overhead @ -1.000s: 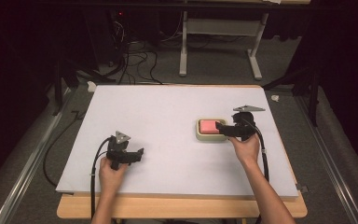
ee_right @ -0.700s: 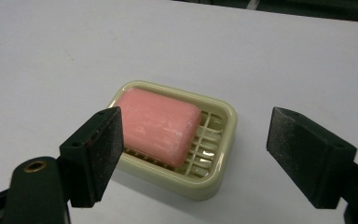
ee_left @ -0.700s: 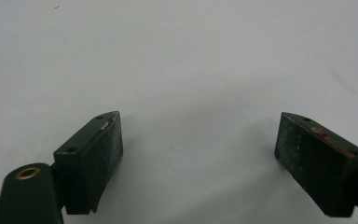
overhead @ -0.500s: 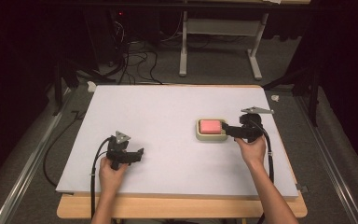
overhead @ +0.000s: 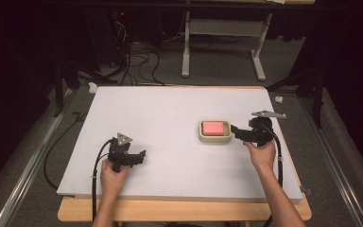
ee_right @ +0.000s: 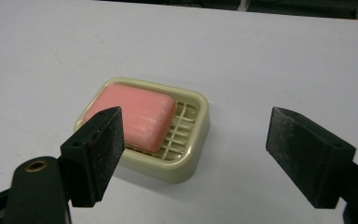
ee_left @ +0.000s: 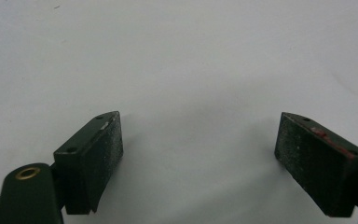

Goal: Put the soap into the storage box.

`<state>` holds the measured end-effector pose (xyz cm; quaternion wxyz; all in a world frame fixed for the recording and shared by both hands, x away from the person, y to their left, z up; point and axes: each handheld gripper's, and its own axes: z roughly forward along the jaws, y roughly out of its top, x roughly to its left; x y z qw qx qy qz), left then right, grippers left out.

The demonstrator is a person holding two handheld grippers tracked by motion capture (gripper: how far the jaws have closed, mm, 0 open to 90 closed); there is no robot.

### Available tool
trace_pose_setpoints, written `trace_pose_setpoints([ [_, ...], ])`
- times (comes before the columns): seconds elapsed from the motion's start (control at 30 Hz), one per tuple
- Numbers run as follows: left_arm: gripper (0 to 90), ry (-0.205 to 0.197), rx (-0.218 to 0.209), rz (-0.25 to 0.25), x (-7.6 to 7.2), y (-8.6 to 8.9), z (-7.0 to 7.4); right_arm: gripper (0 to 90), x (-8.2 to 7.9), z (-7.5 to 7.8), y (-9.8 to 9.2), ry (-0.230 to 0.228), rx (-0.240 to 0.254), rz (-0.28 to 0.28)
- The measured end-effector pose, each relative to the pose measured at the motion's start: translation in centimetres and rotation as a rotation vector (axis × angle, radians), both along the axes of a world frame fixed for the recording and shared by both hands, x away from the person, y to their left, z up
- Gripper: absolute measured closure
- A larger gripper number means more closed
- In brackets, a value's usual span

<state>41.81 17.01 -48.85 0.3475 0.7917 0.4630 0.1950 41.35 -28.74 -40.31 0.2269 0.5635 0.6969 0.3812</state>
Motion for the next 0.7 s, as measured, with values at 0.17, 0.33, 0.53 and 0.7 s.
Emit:
trace_pose_setpoints([
  [0.17,15.7,0.0,0.0,0.0,0.0,0.0,0.0,19.9,-0.4,0.0,-0.5,-0.003,0.001,-0.008],
  [0.33,15.7,-0.001,0.001,0.0,0.0,0.0,0.0,19.9,-0.8,0.1,-1.1,-0.011,0.002,-0.017],
  [0.53,15.7,-0.002,0.002,0.001,0.0,0.0,0.0,20.0,-1.4,0.1,-1.7,-0.021,0.007,-0.026],
  [0.7,15.7,-0.001,0.002,0.0,0.0,0.0,0.0,20.1,-1.9,0.1,-2.3,-0.031,0.015,-0.034],
])
